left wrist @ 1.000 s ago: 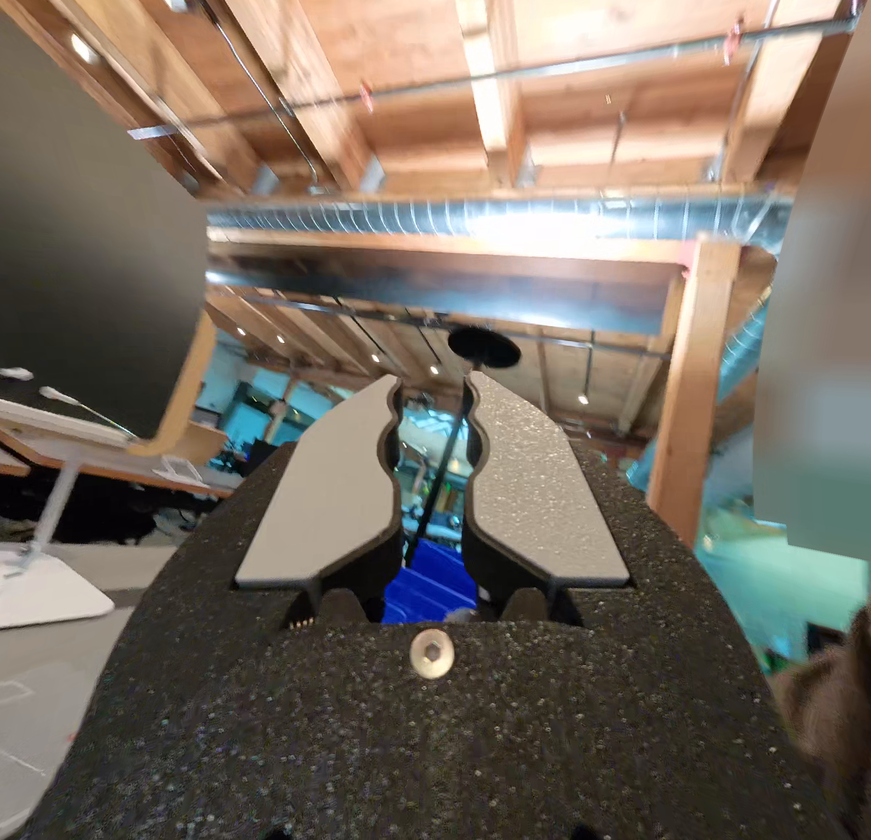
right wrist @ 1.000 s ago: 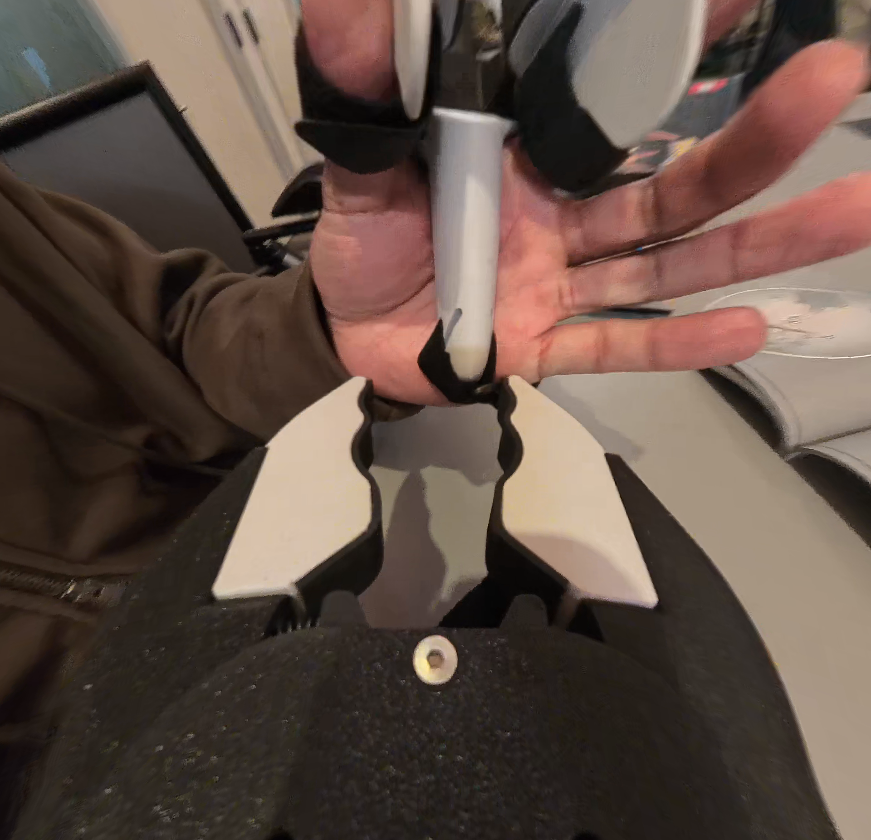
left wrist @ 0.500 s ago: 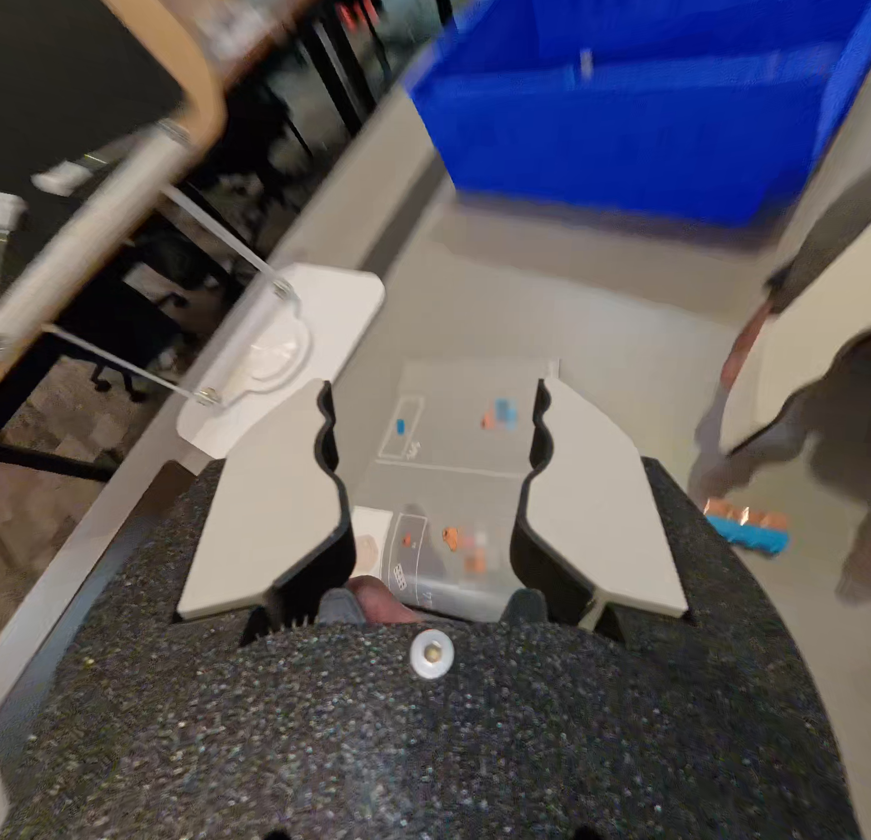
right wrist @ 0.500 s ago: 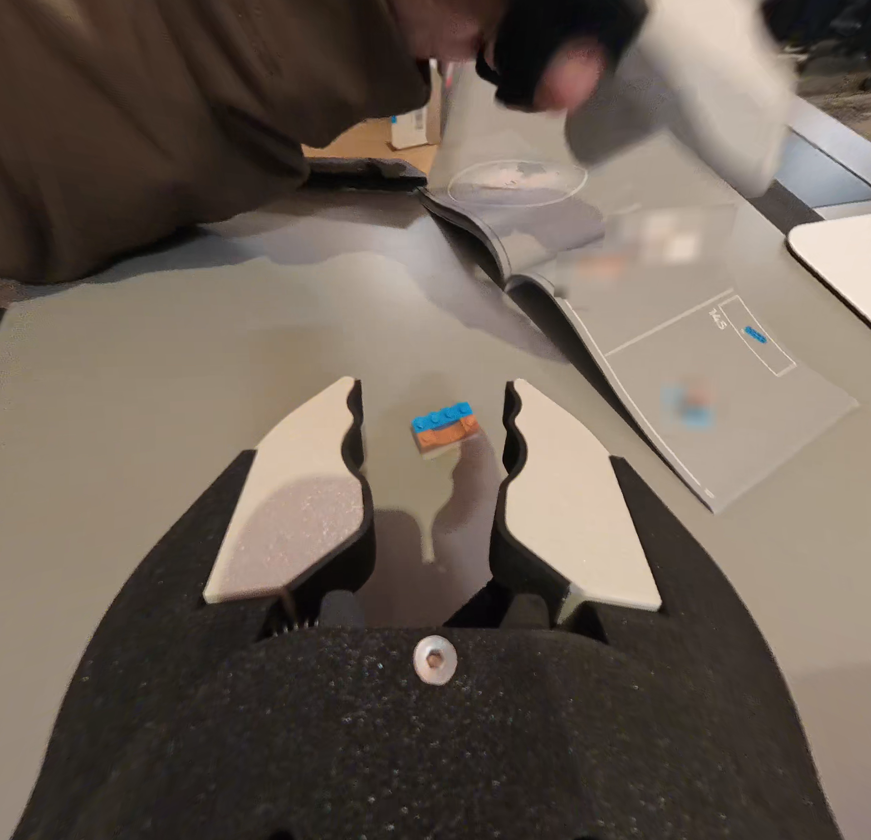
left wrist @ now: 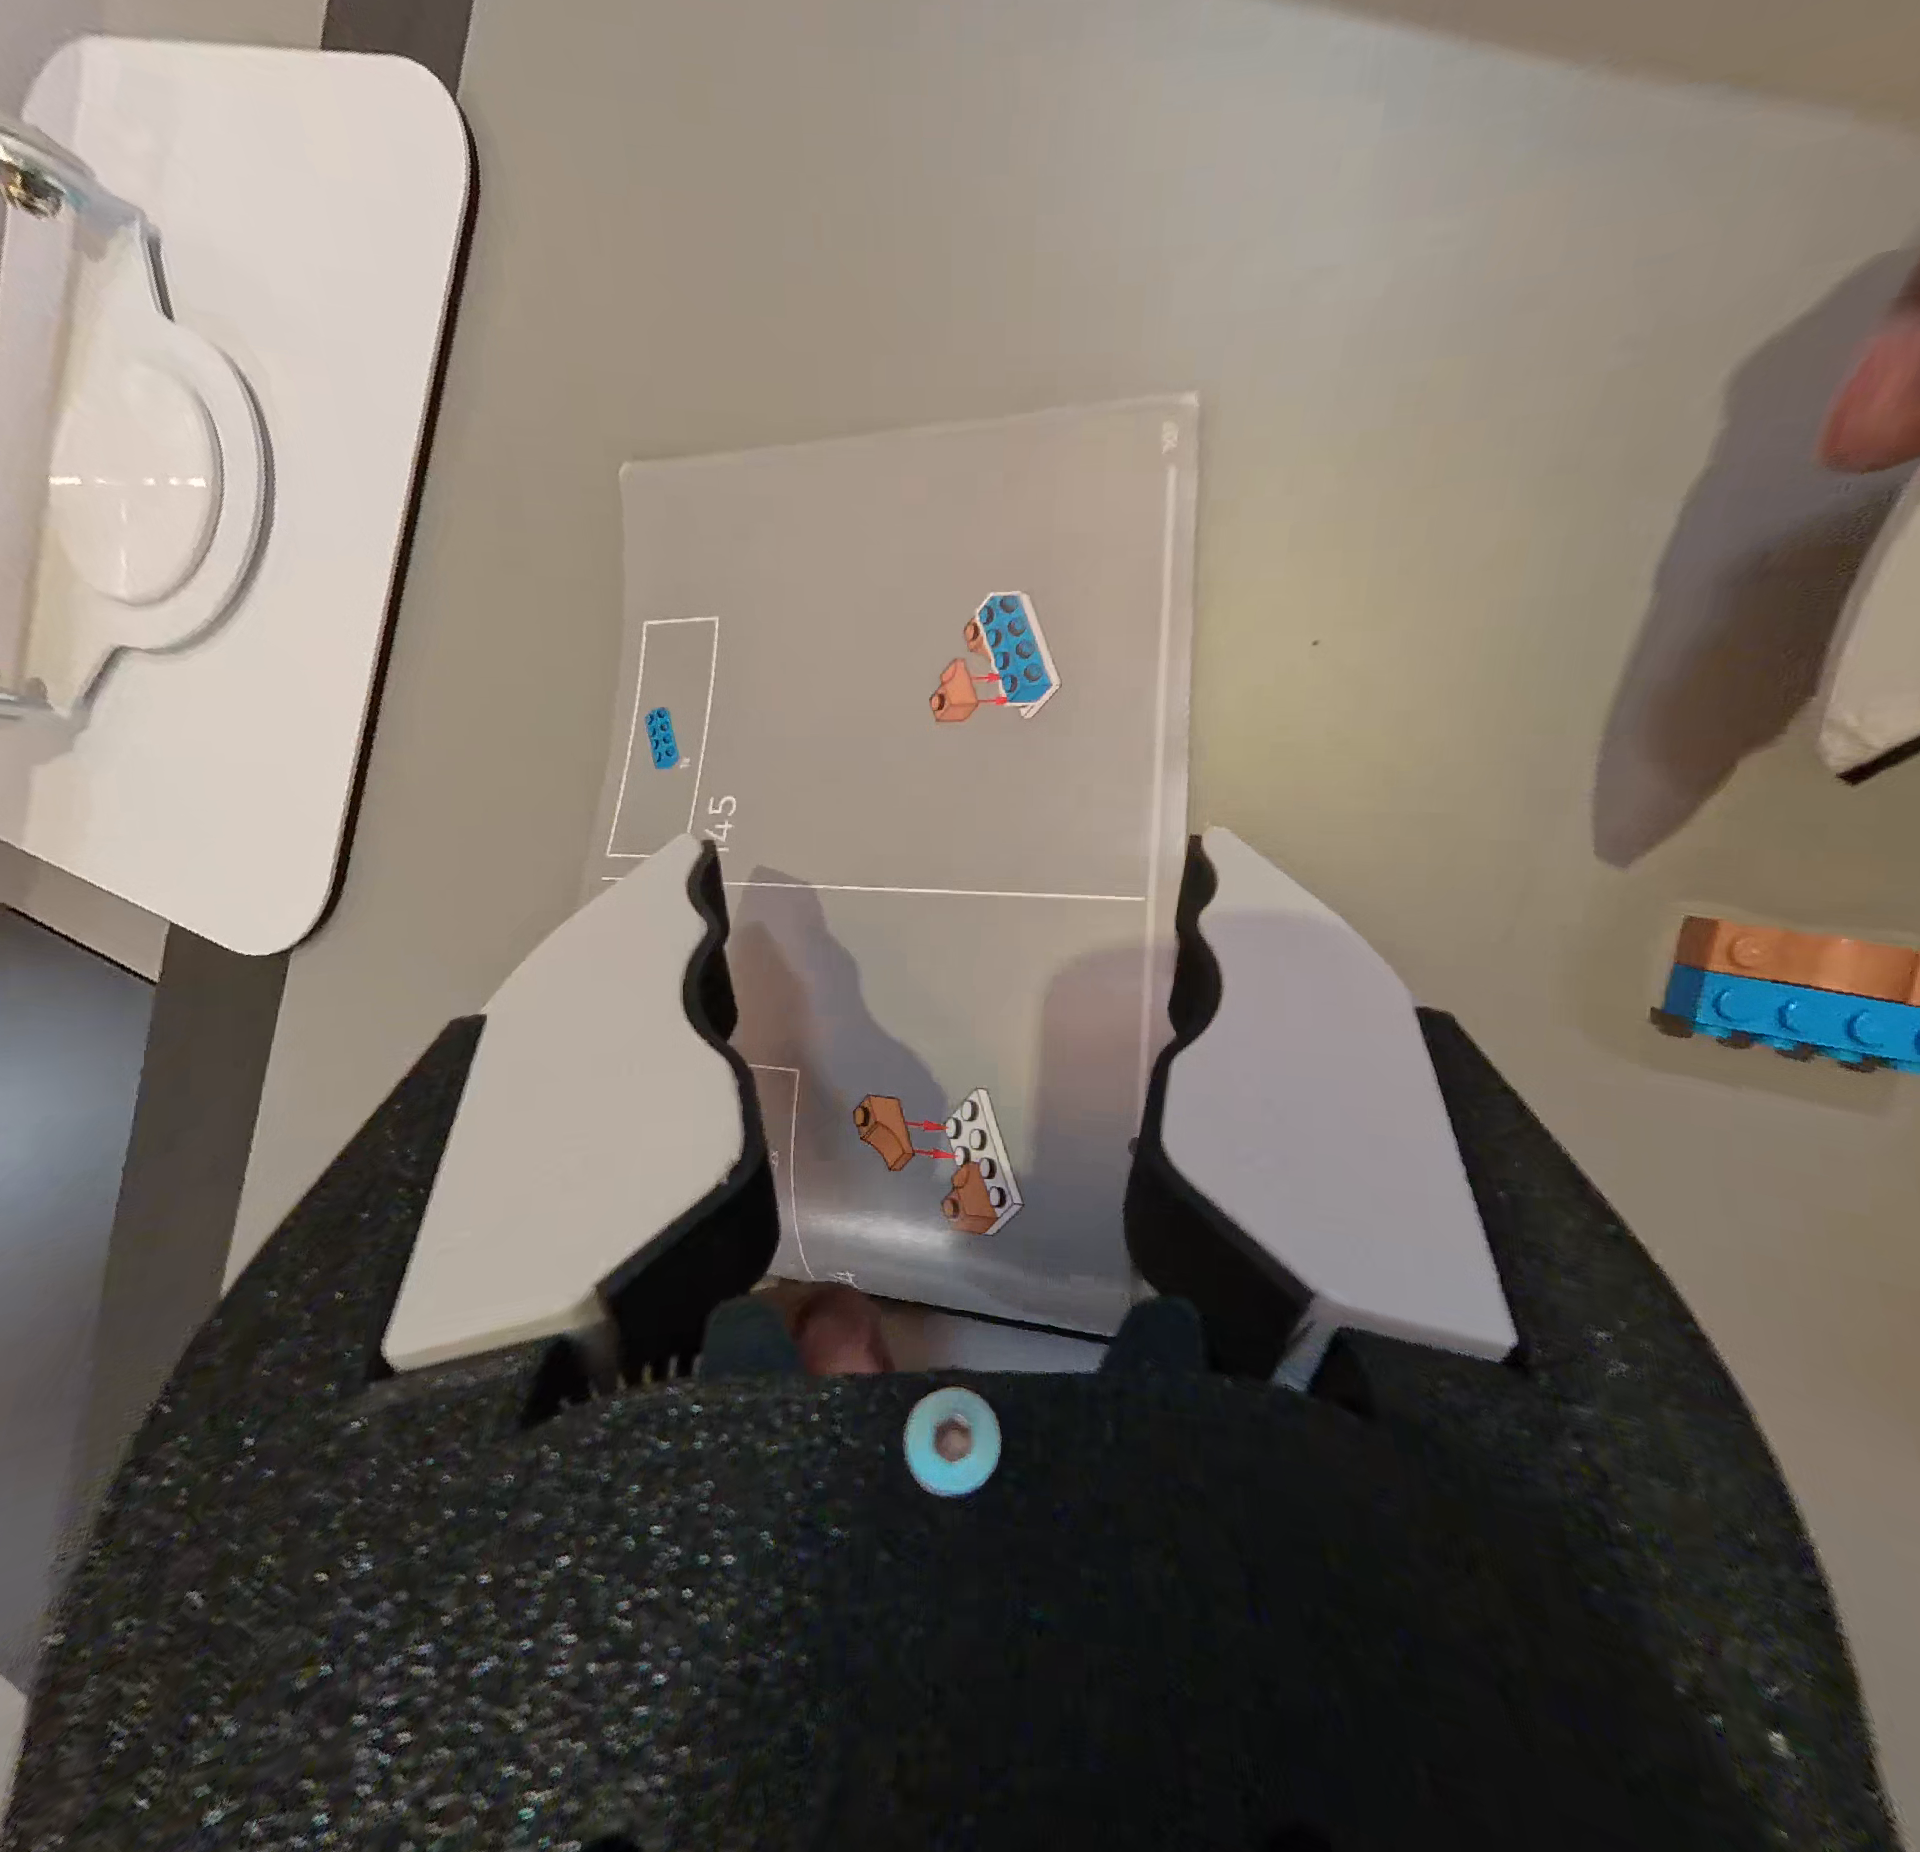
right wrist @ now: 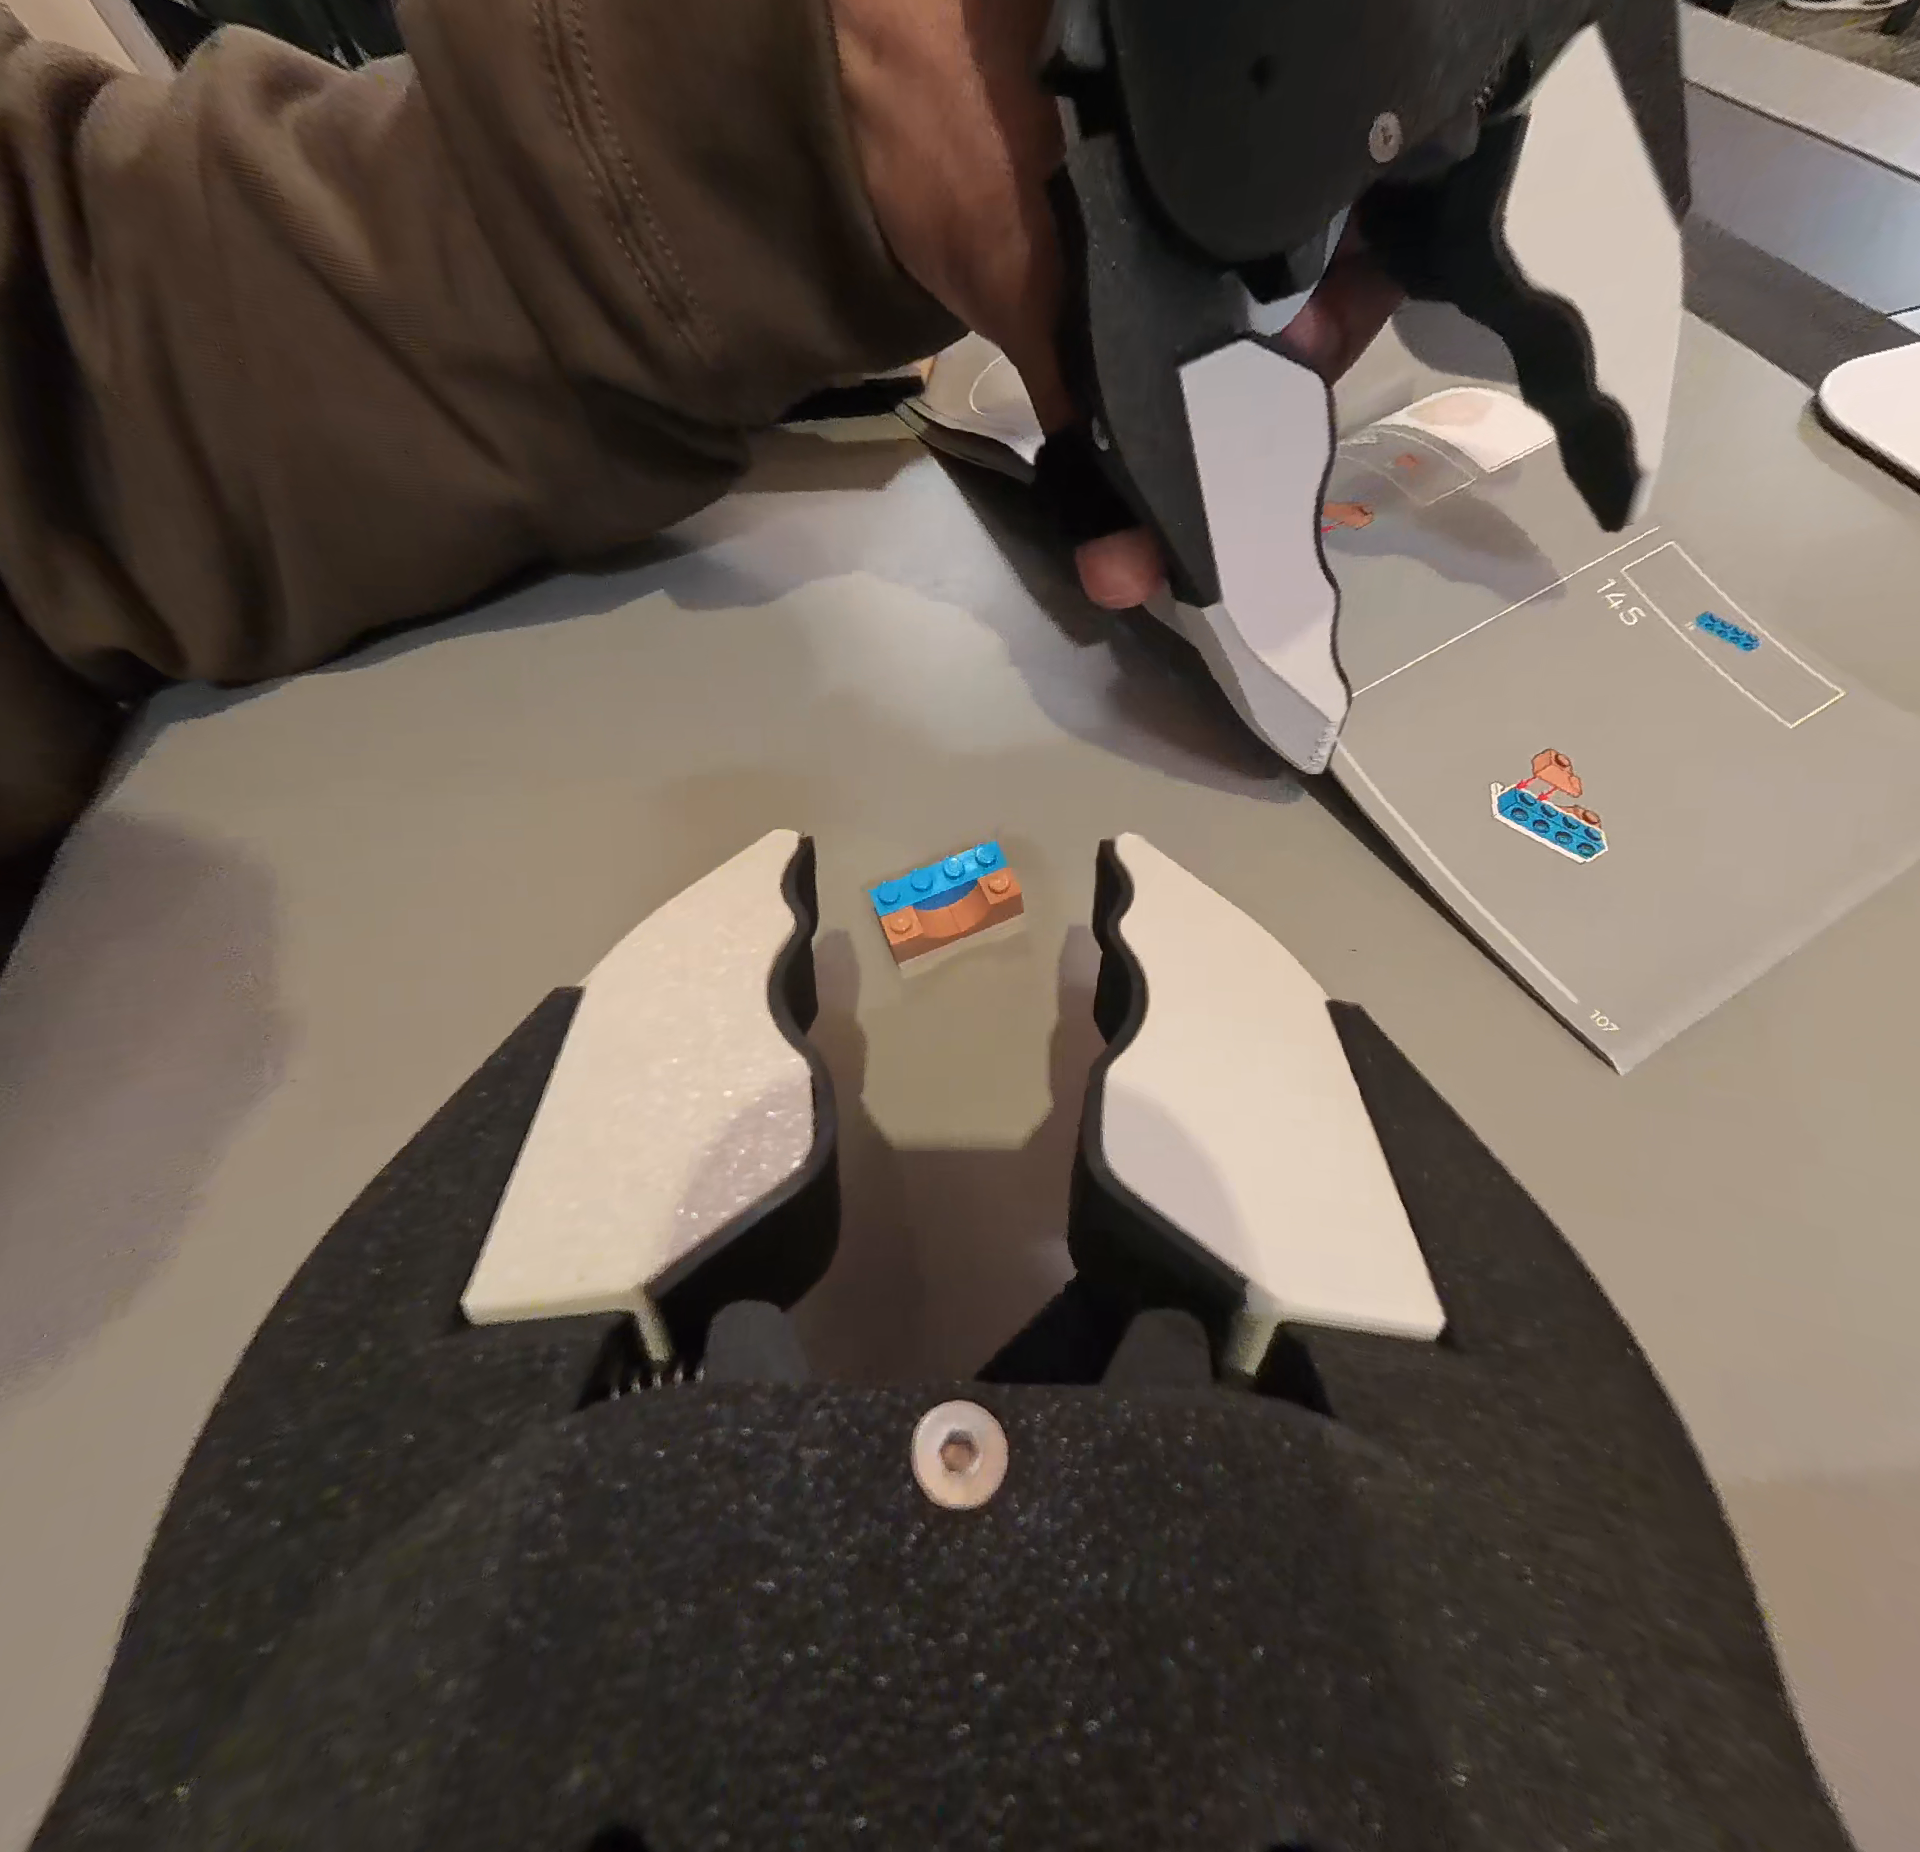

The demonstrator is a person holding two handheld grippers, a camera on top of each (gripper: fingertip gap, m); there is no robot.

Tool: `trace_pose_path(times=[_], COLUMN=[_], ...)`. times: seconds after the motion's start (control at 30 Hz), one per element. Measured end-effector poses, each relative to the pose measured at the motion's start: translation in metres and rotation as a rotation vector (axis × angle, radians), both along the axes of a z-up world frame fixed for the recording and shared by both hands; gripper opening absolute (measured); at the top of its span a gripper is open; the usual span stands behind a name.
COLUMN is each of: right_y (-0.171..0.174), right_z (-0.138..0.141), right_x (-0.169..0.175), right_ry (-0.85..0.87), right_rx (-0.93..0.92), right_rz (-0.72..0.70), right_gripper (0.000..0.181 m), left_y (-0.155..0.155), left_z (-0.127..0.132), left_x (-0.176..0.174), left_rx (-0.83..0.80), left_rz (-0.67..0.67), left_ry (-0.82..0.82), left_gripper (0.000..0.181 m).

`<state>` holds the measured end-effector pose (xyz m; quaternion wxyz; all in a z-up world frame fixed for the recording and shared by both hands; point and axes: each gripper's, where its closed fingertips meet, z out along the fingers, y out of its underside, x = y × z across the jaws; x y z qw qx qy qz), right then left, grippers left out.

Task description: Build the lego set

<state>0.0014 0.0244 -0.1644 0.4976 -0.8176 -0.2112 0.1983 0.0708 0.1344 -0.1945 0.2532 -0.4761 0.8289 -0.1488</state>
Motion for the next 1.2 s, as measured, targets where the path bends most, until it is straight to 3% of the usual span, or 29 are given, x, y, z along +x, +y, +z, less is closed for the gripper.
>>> trace_pose_path(times=[1.2], right_y=[-0.0015], right_z=[0.0007], right_x=[0.0006], right_ry=[0.048], right_rx=[-0.019], right_rz=[0.012], right_gripper=[0.048], left_y=[-0.0017], left_z=[0.0022], left_x=[-0.0028], left_rx=[-0.136], left_rz=[0.055], left_ry=[0.004], left_gripper=[0.078])
